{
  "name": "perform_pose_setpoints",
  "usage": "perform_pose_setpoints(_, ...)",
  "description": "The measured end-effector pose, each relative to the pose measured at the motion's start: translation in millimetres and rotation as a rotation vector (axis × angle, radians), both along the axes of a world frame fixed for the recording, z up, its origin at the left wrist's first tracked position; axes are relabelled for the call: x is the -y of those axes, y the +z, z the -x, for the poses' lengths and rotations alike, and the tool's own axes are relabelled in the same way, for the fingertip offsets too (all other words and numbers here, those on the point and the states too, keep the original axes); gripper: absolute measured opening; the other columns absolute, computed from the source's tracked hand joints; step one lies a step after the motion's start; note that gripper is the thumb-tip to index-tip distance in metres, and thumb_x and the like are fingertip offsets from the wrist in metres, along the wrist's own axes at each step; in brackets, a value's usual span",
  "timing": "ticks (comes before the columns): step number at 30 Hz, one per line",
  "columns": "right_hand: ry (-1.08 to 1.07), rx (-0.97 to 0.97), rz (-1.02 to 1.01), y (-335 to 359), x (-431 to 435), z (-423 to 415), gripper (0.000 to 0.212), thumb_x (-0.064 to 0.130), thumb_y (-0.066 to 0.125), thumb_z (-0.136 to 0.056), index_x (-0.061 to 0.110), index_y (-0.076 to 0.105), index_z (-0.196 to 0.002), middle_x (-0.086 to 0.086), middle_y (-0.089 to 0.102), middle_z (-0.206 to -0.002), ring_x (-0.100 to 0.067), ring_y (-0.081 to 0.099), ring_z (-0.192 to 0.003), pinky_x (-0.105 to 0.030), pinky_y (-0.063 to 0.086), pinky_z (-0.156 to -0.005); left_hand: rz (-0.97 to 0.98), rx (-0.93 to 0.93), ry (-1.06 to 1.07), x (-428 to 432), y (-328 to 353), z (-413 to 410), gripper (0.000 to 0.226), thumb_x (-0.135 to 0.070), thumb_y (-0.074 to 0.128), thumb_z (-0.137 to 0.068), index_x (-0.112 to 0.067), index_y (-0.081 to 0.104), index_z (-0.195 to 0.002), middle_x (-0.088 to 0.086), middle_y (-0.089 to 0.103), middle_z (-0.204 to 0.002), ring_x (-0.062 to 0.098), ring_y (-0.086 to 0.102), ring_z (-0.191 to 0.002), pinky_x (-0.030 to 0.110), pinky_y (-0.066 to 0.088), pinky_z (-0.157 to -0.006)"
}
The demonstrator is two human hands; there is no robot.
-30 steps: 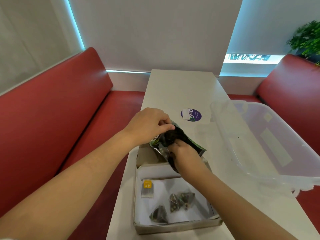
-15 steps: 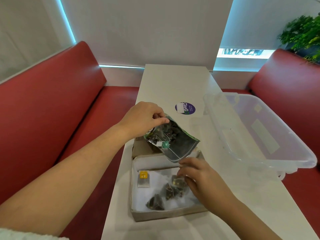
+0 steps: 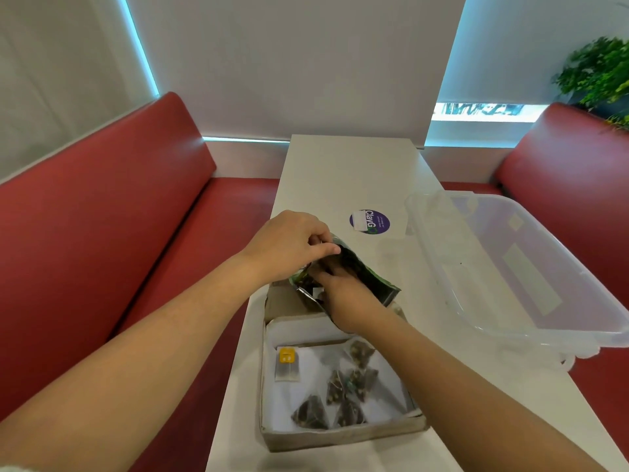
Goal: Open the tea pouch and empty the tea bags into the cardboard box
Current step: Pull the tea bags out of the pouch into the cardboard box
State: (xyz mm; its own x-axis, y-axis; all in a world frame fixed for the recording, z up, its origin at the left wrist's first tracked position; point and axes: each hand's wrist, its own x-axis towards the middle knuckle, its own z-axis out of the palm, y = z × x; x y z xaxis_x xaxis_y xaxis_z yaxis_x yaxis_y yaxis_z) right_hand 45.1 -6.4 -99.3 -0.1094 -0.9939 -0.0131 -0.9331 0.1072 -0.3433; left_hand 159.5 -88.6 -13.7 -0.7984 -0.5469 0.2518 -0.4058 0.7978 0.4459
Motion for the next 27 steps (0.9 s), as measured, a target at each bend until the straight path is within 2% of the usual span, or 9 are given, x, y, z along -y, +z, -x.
perform_pose_setpoints(1,-0.026,-0.011,-0.104,-1.2,12.7,0.3,0.064,0.009,0.053,-0.09,0.028,0.027,-0.146,-0.005,0.016,-0.155,-0.033,0.031,-0.134,-0.042,0.037,-0.108,-0.004,-0.003,0.002,0.1,0.4,0.1,0.024,-0.045,0.064,-0.084,-0.024,0.073,-0.088,-0.009,0.066,-0.082,0.006,0.06,-0.076,0.034,0.053,-0.071)
perform_pose_setpoints(3,-0.086,-0.019,-0.203,-5.1,30.9,1.6,0.056,0.017,0.049,-0.094,0.025,0.027,-0.145,-0.005,0.024,-0.153,-0.03,0.031,-0.135,-0.038,0.031,-0.112,-0.015,-0.015,0.008,0.7,1.2,-0.1,0.023,-0.045,0.065,-0.084,-0.024,0.073,-0.087,-0.01,0.067,-0.082,0.006,0.061,-0.076,0.034,0.053,-0.072)
perform_pose_setpoints(7,-0.138,-0.15,-0.128,3.0,29.3,1.0,0.045,0.025,0.054,-0.09,0.014,0.044,-0.133,-0.011,0.05,-0.134,-0.03,0.049,-0.12,-0.036,0.039,-0.105,-0.026,-0.027,0.015,4.5,1.3,-1.6,0.019,-0.044,0.065,-0.084,-0.027,0.073,-0.086,-0.011,0.066,-0.081,0.005,0.06,-0.076,0.034,0.053,-0.072)
perform_pose_setpoints(11,-0.048,-0.074,0.133,17.1,-17.1,-3.1,0.024,0.007,0.063,-0.082,0.009,0.066,-0.106,-0.012,0.06,-0.114,-0.031,0.06,-0.096,-0.036,0.051,-0.083,-0.024,-0.035,0.015,8.5,1.0,-1.0,0.018,-0.044,0.065,-0.084,-0.028,0.072,-0.086,-0.012,0.066,-0.081,0.004,0.06,-0.076,0.03,0.051,-0.07)
perform_pose_setpoints(14,-0.018,-0.009,0.332,20.0,-56.5,2.9,0.018,-0.001,0.066,-0.077,0.011,0.069,-0.09,-0.007,0.061,-0.097,-0.027,0.06,-0.083,-0.038,0.053,-0.065,-0.019,-0.033,0.006,8.2,1.3,-0.6,0.018,-0.044,0.065,-0.084,-0.028,0.072,-0.086,-0.014,0.065,-0.079,0.003,0.059,-0.074,0.027,0.049,-0.067)
perform_pose_setpoints(19,-0.006,-0.001,0.487,21.2,-110.8,6.6,0.016,0.007,0.069,-0.082,0.019,0.07,-0.093,0.003,0.064,-0.099,-0.014,0.056,-0.09,-0.023,0.049,-0.073,-0.015,-0.035,0.0,6.9,-0.7,-0.9,0.021,-0.045,0.065,-0.083,-0.026,0.073,-0.086,-0.014,0.064,-0.078,0.003,0.058,-0.074,0.024,0.045,-0.065)
perform_pose_setpoints(22,0.002,-0.012,0.433,8.0,-130.5,7.8,0.014,0.011,0.068,-0.083,0.021,0.069,-0.093,0.006,0.064,-0.098,-0.012,0.054,-0.089,-0.017,0.044,-0.072,-0.018,-0.035,0.005,5.3,-2.0,-0.9,0.02,-0.045,0.066,-0.083,-0.027,0.073,-0.085,-0.014,0.064,-0.078,0.003,0.058,-0.074,0.023,0.044,-0.064)
perform_pose_setpoints(24,0.012,-0.034,0.275,-4.9,-138.9,10.5,0.016,0.014,0.066,-0.085,0.024,0.068,-0.097,0.006,0.063,-0.101,-0.016,0.057,-0.092,-0.019,0.044,-0.073,-0.024,-0.039,0.008,4.4,-2.4,-1.0,0.02,-0.044,0.067,-0.082,-0.026,0.074,-0.084,-0.013,0.065,-0.078,0.003,0.059,-0.074,0.023,0.043,-0.063)
perform_pose_setpoints(27,0.027,-0.118,0.06,-17.9,-146.8,14.4,0.029,0.022,0.061,-0.086,0.033,0.064,-0.113,0.007,0.055,-0.125,-0.02,0.052,-0.11,-0.027,0.045,-0.089,-0.027,-0.036,0.008,2.4,-2.1,-1.4,0.02,-0.043,0.067,-0.083,-0.025,0.074,-0.085,-0.013,0.065,-0.079,0.003,0.059,-0.074,0.023,0.044,-0.064)
